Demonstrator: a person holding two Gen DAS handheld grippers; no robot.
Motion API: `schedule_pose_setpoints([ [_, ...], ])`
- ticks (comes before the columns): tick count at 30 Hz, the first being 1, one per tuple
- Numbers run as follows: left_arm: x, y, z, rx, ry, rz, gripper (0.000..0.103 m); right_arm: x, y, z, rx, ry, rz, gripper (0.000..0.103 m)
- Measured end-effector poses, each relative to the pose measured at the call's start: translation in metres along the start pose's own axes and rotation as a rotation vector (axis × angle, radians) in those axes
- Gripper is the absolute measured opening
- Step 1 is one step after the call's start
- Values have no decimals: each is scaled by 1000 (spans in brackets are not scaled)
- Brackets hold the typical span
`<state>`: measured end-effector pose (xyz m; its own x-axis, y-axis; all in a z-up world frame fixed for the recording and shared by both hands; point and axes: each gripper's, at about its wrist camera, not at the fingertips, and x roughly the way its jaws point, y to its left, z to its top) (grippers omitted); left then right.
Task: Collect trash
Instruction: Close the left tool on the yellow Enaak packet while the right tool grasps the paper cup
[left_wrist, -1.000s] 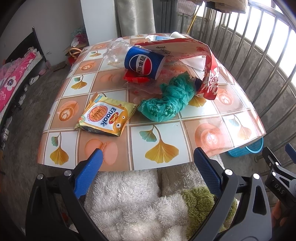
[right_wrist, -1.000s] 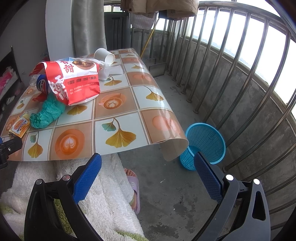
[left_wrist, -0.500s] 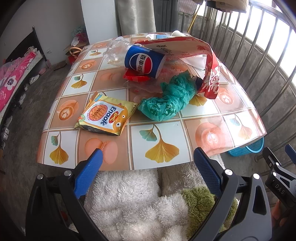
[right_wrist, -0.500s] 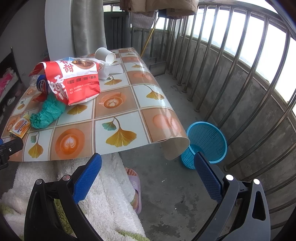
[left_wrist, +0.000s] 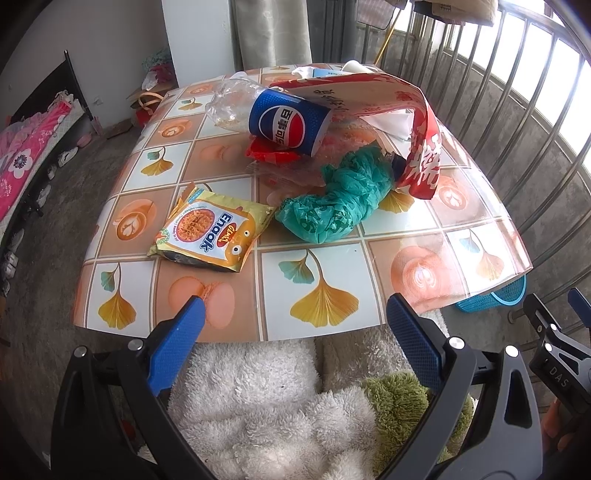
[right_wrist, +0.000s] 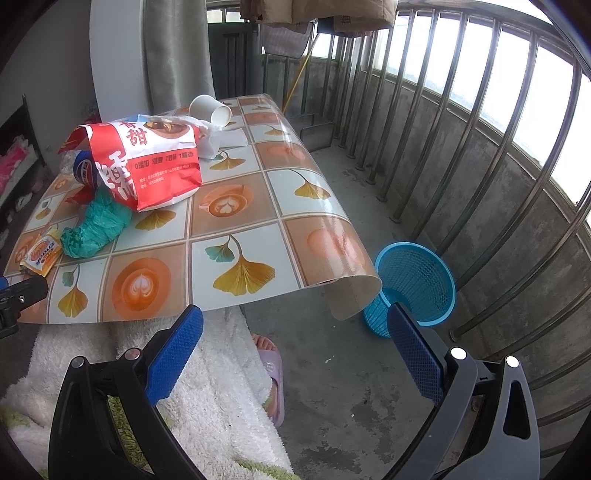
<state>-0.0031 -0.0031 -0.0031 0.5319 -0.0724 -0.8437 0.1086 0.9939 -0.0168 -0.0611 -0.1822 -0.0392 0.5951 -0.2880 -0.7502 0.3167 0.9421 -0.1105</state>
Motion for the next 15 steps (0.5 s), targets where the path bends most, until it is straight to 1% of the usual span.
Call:
schedule_pose_setpoints([
  [3,0,12,5,-22,-17,-8,94,0,1,2,-1,-1,3,97],
  [5,-2,27,10,-58,-43,5,94,0,1,3,0,-5,6,97],
  [9,-3,65,18,-153,-83,66,94,3,2,4,7,-3,16,97],
  [11,0,83,22,-191,-85,92,94,6,3,5,5,0,24,97],
  [14,3,108,25,-244,-99,94,94,9,5,9,1,-6,42,97],
  [15,4,115,24,-262,-114,79,94,9,6,11,1,-12,48,97],
])
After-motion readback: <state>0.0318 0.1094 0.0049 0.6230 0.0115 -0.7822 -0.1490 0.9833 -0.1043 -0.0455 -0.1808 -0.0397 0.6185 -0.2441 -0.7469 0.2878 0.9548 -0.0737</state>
